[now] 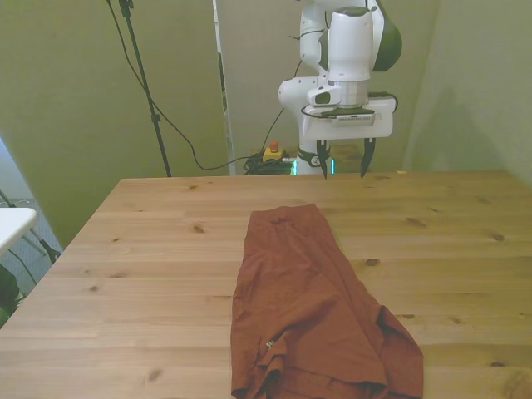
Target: Unfold the shorts
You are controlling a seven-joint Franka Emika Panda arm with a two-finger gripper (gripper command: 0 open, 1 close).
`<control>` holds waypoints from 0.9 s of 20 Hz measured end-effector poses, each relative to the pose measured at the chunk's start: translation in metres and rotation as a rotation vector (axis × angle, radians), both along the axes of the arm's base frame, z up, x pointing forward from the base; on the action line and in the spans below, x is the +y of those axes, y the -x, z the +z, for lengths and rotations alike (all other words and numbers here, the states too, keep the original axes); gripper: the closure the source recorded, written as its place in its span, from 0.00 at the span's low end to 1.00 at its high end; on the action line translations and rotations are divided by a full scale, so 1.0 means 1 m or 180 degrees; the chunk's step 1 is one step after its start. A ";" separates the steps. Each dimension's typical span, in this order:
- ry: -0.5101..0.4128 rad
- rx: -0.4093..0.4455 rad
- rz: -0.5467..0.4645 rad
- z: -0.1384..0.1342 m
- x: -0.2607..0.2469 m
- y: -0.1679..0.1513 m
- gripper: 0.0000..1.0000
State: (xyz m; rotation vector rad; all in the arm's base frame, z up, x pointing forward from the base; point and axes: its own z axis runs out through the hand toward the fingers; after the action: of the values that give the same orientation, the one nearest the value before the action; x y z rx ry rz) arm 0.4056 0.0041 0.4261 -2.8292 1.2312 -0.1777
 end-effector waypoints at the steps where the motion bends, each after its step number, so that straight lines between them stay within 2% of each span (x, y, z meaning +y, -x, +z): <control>1: 0.0000 -0.0007 0.0000 0.001 0.000 -0.001 0.00; 3: -0.0005 0.0007 -0.0038 -0.001 -0.007 -0.002 0.00; 5: -0.0047 -0.0039 -0.0169 0.004 -0.037 -0.011 0.00; 11: -0.0289 -0.0166 -0.0541 0.012 -0.189 -0.043 0.00; 14: -0.0641 -0.0150 -0.0660 -0.002 -0.242 -0.054 0.00; 18: -0.1195 -0.0001 -0.0651 -0.036 -0.295 -0.065 0.00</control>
State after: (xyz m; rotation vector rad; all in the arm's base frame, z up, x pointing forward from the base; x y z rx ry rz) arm 0.4702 -0.2909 0.3900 -2.3869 1.3854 0.0430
